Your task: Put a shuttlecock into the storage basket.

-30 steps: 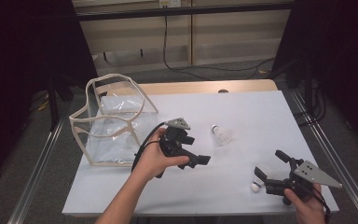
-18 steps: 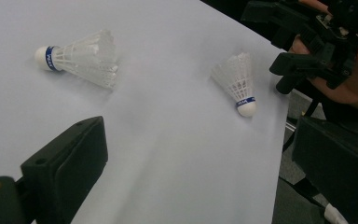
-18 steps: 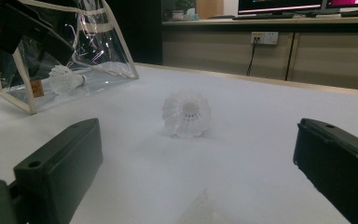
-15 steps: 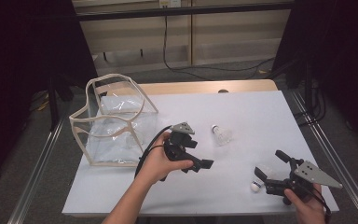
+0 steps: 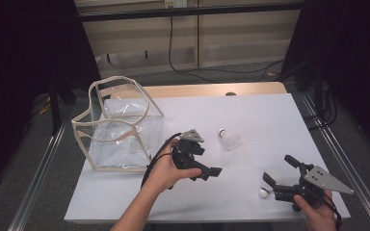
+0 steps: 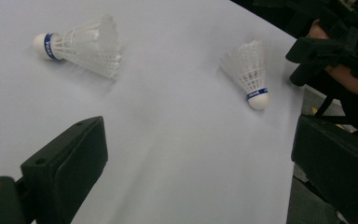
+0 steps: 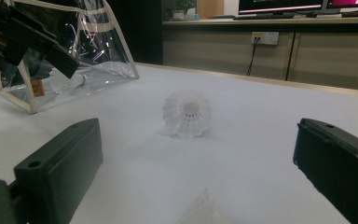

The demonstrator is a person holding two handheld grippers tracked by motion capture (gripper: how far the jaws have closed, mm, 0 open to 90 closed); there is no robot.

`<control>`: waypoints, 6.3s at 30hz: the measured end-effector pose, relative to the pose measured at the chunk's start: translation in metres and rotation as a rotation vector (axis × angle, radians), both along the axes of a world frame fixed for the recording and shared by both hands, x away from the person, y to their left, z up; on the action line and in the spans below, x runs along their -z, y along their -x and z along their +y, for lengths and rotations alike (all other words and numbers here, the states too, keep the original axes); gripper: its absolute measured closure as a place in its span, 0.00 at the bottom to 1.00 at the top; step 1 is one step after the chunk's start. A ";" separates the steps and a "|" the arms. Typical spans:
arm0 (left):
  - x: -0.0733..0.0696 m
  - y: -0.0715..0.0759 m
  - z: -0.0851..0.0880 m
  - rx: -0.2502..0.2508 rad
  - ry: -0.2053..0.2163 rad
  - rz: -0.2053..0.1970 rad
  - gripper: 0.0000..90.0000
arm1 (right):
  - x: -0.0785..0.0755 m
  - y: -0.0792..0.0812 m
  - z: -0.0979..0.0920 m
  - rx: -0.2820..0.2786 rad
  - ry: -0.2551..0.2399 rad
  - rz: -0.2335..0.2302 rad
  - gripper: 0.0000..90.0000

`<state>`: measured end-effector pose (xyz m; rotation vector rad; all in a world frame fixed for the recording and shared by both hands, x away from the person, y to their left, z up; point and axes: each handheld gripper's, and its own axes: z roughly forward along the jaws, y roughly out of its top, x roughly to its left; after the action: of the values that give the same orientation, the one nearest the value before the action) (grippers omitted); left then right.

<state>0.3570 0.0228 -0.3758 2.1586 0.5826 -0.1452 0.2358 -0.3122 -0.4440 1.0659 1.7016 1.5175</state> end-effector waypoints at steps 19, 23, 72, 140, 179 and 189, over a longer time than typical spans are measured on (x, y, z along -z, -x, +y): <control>0.012 0.006 -0.007 0.017 -0.008 -0.011 0.04 | 0.000 0.000 0.000 0.003 -0.004 0.002 0.01; 0.015 0.008 -0.009 0.026 -0.011 -0.014 0.04 | 0.000 0.000 0.000 0.005 -0.004 0.001 0.01; 0.038 0.022 -0.040 0.071 -0.044 -0.014 0.04 | -0.001 0.000 0.000 0.007 -0.009 0.001 0.01; 0.059 0.040 -0.088 0.168 -0.076 -0.020 0.04 | -0.001 0.000 -0.002 0.012 -0.001 -0.005 0.01; 0.061 0.041 -0.109 0.191 -0.055 -0.043 0.13 | -0.002 0.000 -0.004 0.025 -0.006 -0.006 0.01; 0.060 0.043 -0.117 0.204 -0.085 -0.046 0.18 | -0.002 0.000 -0.005 0.030 -0.003 -0.007 0.01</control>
<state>0.3136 -0.0939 -0.4360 2.2953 0.3463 -0.1841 0.2355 -0.3175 -0.4424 1.0819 1.6716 1.5040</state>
